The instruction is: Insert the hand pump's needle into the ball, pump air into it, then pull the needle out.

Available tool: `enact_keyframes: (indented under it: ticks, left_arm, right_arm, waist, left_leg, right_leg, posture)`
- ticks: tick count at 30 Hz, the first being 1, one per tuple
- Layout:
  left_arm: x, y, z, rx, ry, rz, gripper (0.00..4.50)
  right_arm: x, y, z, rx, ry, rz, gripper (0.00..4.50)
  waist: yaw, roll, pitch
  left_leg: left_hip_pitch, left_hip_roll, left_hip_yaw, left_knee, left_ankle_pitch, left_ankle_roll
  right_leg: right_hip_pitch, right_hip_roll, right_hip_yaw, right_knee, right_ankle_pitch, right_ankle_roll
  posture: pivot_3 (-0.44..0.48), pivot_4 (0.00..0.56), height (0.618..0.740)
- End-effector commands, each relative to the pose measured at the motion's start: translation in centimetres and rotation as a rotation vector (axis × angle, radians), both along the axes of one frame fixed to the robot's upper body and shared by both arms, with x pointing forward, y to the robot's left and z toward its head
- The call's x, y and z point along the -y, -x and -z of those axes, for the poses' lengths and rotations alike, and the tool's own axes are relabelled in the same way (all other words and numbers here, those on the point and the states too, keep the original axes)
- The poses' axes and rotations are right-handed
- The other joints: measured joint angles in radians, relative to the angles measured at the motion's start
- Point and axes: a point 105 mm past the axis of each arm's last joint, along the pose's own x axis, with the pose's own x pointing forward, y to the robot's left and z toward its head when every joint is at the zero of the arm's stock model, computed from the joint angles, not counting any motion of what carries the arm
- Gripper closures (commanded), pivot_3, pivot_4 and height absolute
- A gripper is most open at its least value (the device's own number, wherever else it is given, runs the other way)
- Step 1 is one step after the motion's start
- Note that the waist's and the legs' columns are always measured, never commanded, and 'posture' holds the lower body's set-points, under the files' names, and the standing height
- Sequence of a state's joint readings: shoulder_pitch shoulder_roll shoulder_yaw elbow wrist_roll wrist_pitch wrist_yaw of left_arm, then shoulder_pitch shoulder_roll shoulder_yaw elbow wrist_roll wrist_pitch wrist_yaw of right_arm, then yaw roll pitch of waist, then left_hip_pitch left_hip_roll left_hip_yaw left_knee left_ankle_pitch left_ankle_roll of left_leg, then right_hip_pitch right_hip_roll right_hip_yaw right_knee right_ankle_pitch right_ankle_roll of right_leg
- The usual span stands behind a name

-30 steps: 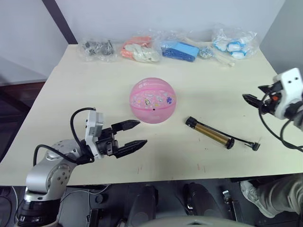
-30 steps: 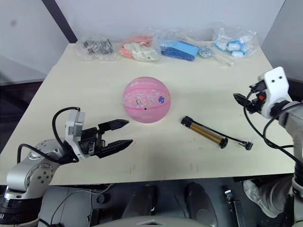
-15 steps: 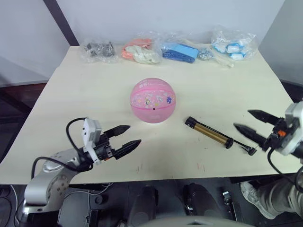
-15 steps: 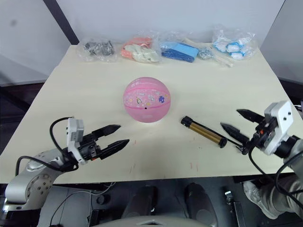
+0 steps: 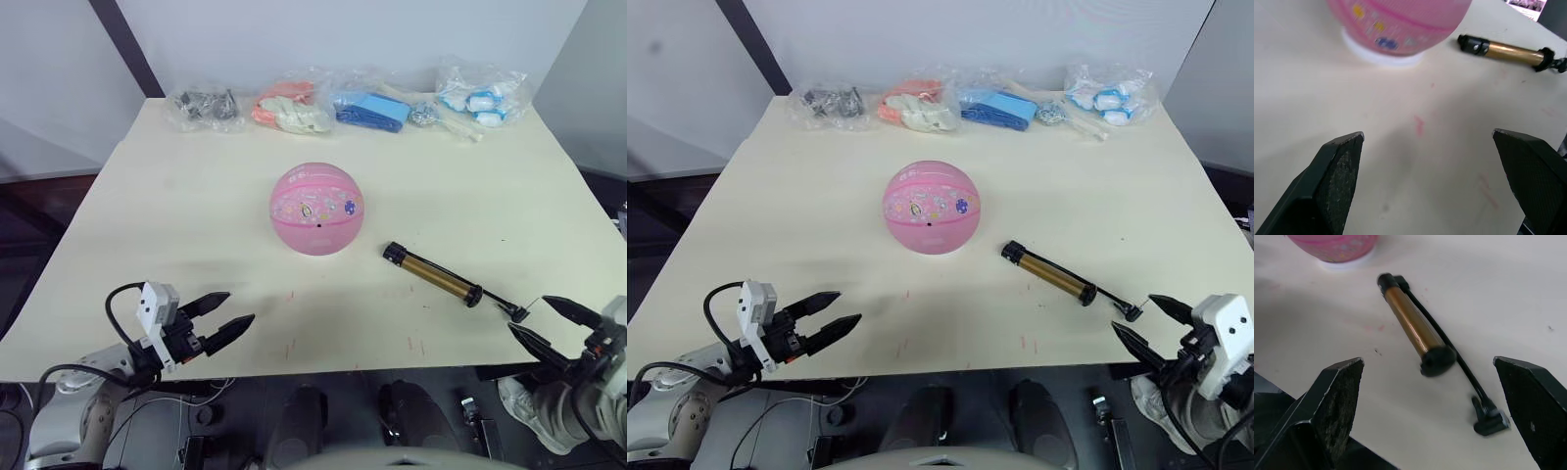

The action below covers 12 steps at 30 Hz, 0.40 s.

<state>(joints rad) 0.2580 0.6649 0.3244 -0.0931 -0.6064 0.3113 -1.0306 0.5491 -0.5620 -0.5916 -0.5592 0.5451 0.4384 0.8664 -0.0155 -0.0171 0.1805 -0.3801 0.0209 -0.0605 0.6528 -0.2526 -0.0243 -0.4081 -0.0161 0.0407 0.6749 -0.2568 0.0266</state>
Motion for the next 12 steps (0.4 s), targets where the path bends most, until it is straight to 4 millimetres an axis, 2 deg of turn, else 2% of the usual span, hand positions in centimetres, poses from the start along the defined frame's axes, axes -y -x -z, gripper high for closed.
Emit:
enact_keyframes:
  ticks: [1,5,11,12]
  left_arm:
    - [-0.2,0.2,-0.2,0.043,-0.013,0.006,0.00]
    - [-0.3,0.3,0.3,0.045,-0.008,0.001,0.00]
    - [-0.7,0.4,0.7,0.048,0.004,-0.005,0.00]
    - [-0.3,0.5,0.6,0.052,0.011,0.003,0.00]
  right_arm:
    - [1.7,0.7,-0.6,0.051,0.023,0.028,0.05]
    - [2.7,1.1,-0.5,0.059,0.021,0.036,0.05]
    - [3.0,1.0,-0.2,0.058,0.020,0.030,0.05]
    - [3.0,1.1,0.0,0.055,0.020,0.029,0.05]
  waist:
    - [0.001,-0.001,0.000]
    - [0.000,-0.001,0.000]
    - [0.000,-0.001,-0.001]
    - [0.000,-0.001,-0.001]
  left_leg:
    - [0.000,0.000,0.001,0.000,0.000,0.000]
    - [0.000,0.000,0.001,0.000,0.000,0.000]
    - [0.000,0.001,0.001,0.000,0.000,0.000]
    - [0.000,0.001,0.001,0.000,0.000,0.000]
  right_leg:
    - [0.000,0.000,0.001,0.000,0.000,0.000]
    - [0.000,0.000,0.000,0.000,0.000,0.000]
    - [0.000,0.001,0.000,0.000,0.000,0.000]
    - [0.000,0.001,0.000,0.000,0.000,0.000]
  posture:
    - [0.000,0.150,0.740]
    - [0.000,0.150,0.740]
    - [0.000,0.150,0.740]
    - [0.000,0.150,0.740]
